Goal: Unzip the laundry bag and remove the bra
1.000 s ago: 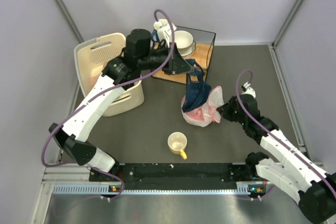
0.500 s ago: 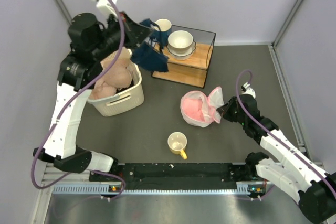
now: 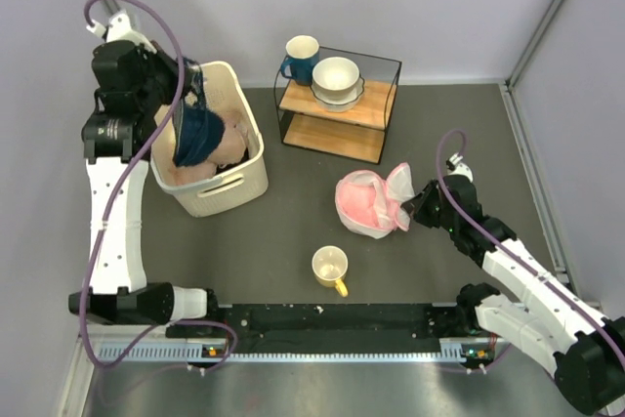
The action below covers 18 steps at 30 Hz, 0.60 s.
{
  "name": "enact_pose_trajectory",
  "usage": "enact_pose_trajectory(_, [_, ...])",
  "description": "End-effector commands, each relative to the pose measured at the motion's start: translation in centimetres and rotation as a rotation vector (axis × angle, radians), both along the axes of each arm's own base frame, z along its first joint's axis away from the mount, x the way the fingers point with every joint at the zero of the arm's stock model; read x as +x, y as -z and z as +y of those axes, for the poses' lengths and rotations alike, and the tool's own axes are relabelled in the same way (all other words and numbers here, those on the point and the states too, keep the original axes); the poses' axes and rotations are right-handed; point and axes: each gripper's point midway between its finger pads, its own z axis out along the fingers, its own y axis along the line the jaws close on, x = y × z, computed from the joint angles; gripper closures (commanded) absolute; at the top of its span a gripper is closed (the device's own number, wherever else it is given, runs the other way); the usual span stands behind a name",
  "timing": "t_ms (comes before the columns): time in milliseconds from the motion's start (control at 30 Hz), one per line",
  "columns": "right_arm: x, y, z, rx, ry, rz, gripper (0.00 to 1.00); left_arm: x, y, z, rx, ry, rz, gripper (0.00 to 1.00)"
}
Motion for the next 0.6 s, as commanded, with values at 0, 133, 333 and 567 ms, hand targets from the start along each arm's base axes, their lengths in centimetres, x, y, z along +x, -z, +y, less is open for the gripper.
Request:
enact_pose_trajectory(0, [1.2, -2.2, 0.4, 0.017, -0.011, -0.074, 1.0, 1.6, 5.9, 2.2, -0.024, -0.071, 0.116, 1.0])
enact_pose_trajectory(133, [1.3, -2.4, 0.6, 0.019, -0.017, -0.075, 1.0, 2.2, 9.7, 2.8, -0.03, -0.107, 0.156, 1.0])
enact_pose_trajectory(333, [1.5, -2.6, 0.7, 0.019, -0.022, -0.078, 1.0, 3.6, 11.4, 1.2, -0.007, -0.009, 0.22, 0.17])
enact_pose_trajectory(567, [1.1, -3.2, 0.3, 0.014, -0.021, -0.108, 1.0, -0.4, 11.4, -12.6, 0.155, 0.356, 0.202, 0.01])
